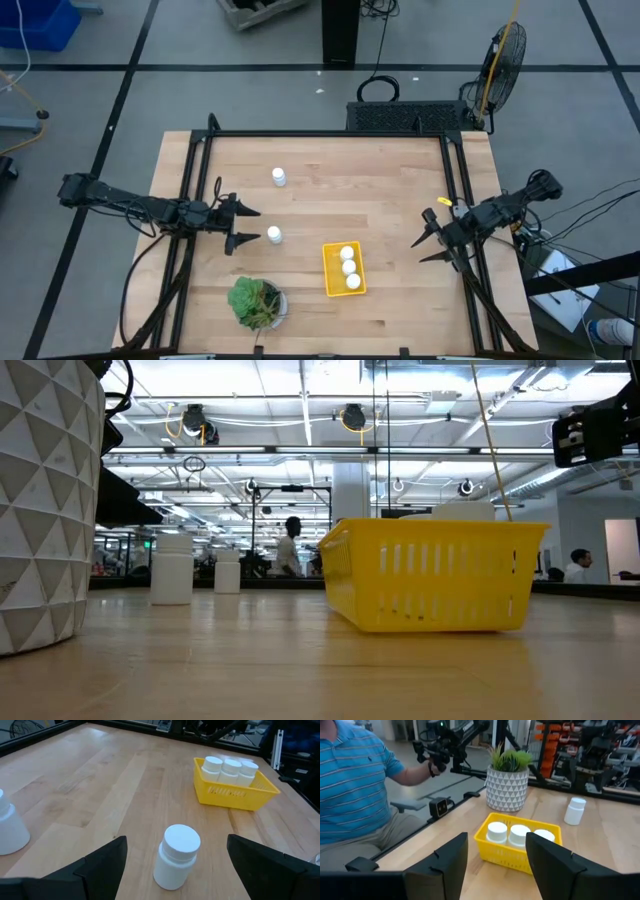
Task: Pick and place pill bottles into a basket
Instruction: Put the white pill bottle into the yellow bin
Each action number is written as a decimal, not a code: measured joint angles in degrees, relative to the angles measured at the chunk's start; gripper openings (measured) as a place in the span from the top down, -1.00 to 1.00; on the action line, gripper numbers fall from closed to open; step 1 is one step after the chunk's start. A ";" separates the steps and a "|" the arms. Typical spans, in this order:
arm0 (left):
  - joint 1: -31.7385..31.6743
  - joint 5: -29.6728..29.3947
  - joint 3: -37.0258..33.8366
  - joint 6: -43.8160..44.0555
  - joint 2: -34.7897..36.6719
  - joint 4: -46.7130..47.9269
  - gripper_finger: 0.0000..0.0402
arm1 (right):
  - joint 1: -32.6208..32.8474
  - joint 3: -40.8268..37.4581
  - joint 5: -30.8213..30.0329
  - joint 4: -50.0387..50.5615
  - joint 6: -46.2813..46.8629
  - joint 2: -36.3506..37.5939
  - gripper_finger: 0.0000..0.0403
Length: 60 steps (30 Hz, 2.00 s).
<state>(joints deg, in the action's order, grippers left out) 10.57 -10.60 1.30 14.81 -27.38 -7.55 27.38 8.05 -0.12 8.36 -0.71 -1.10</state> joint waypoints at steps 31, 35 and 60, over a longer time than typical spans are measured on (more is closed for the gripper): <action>0.00 -0.14 0.54 0.35 -1.17 0.95 -0.73 | -0.02 -7.16 -1.29 -10.23 4.52 0.45 0.04; 0.00 -1.08 9.02 -0.97 -4.79 11.11 -0.73 | -0.02 -7.19 -1.29 -10.28 4.52 0.45 0.04; -3.89 9.42 60.74 -2.29 -55.56 63.42 -0.73 | -0.02 -7.21 -1.29 -10.30 4.52 0.45 0.04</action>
<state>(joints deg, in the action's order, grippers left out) 6.68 -1.18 62.04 12.52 -82.94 55.86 27.35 0.84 -1.41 -1.93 3.81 -0.64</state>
